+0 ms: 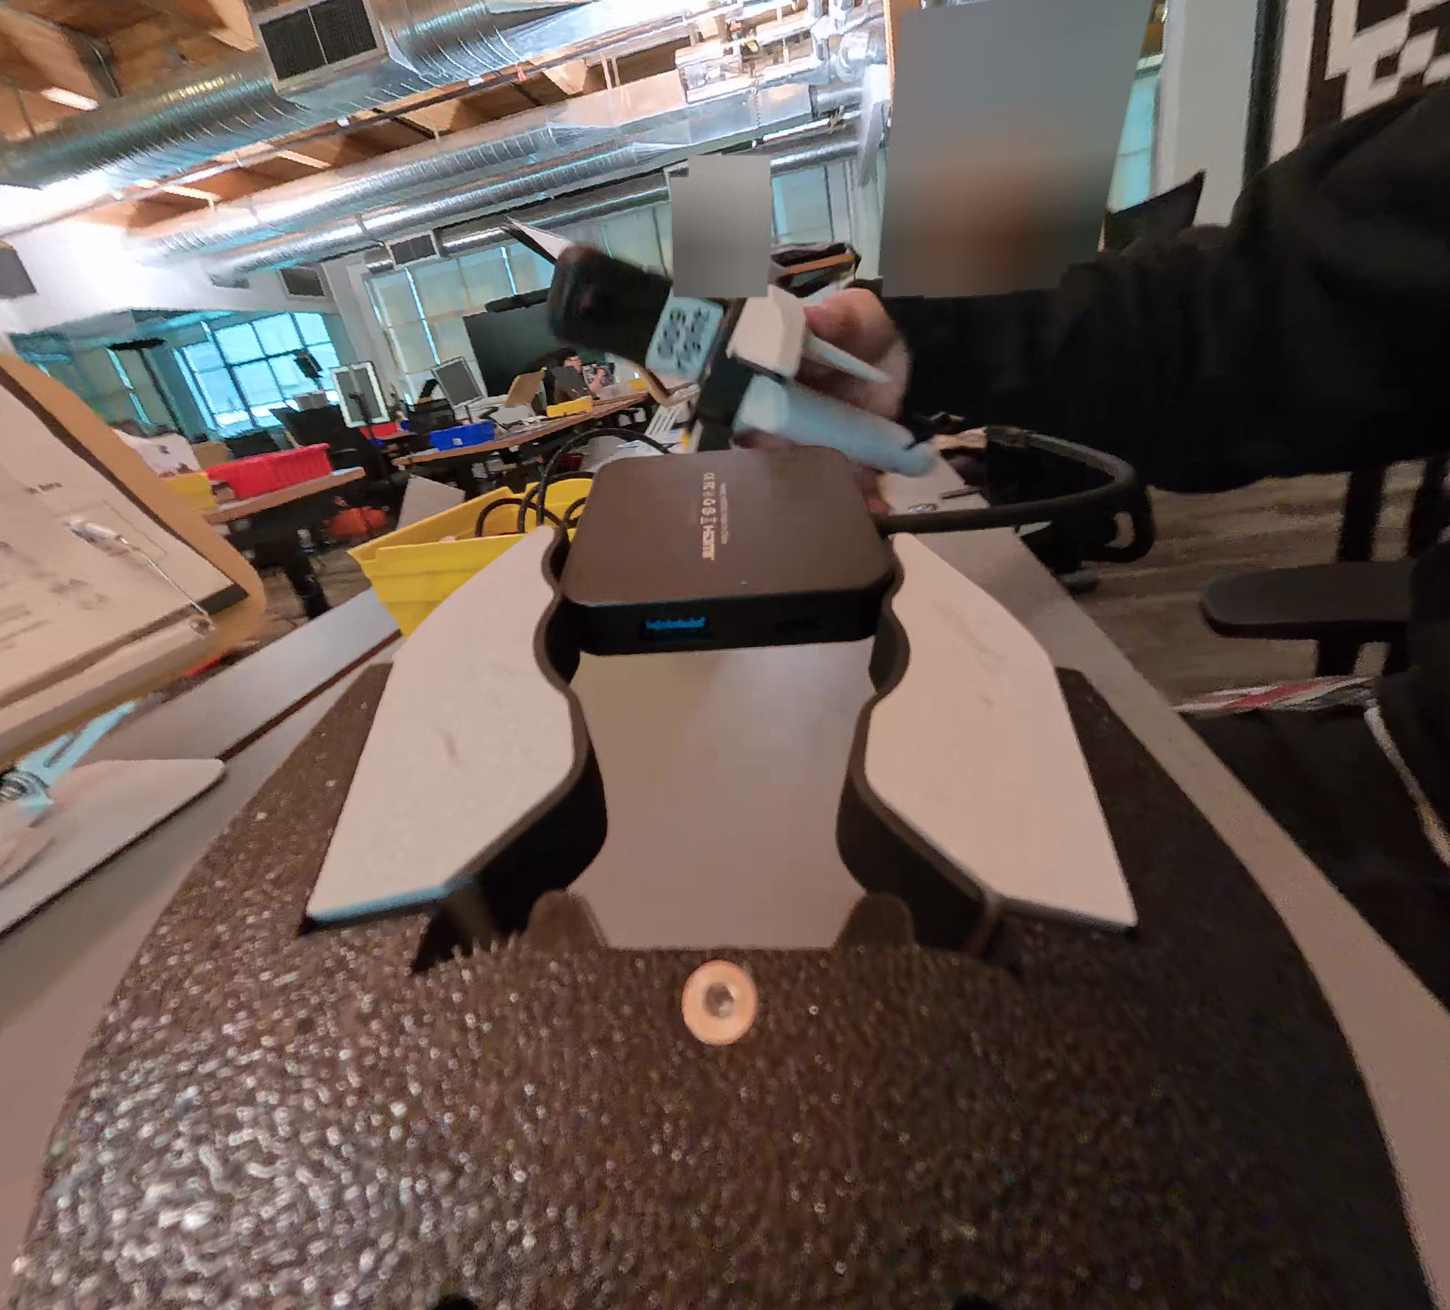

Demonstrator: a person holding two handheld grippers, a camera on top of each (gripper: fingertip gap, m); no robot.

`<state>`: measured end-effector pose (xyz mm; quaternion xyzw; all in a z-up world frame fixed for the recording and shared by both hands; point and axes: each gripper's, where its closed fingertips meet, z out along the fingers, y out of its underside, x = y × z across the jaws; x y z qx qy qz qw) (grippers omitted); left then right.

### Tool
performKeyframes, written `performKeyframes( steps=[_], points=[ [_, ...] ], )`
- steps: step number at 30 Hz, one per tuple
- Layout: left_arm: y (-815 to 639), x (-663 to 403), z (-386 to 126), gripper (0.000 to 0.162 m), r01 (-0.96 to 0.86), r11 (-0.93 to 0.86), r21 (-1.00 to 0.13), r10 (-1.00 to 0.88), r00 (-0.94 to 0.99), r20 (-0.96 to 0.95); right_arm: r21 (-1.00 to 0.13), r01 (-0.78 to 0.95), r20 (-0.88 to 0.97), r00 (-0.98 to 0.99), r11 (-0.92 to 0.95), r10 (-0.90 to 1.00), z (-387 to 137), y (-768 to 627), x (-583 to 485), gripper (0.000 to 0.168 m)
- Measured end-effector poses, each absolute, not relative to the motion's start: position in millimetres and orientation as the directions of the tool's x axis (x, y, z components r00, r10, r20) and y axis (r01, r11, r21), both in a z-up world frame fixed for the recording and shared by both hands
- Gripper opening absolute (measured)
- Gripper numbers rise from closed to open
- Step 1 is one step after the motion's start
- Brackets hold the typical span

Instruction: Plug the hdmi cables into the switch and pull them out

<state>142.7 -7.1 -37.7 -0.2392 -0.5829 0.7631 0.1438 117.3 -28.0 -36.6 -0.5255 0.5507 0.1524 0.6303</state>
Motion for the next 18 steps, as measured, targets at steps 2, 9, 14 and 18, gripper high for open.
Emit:
performKeyframes(
  steps=[2,9,14,18],
  points=[
    [-14,134,-41,0.073,0.155,-0.293,-0.943,0.452,-0.847,-0.279,-0.412,-0.823,-0.898,0.295,0.391,-0.325,-52,1,122,0.066],
    [-35,125,-62,0.072,0.447,-0.222,-0.867,0.313,-0.809,-0.498,-0.524,-0.820,-0.815,0.405,0.229,-0.415,-65,15,133,0.015],
    [-44,127,-73,0.077,0.384,-0.151,-0.911,0.314,-0.855,-0.413,-0.576,-0.816,-0.645,0.417,0.048,-0.640,-84,-27,130,0.015],
    [-43,141,-68,0.085,0.287,-0.145,-0.947,0.288,-0.903,-0.318,-0.637,-0.737,-0.188,0.434,-0.227,-0.881,-59,-142,132,0.015]
  ],
)
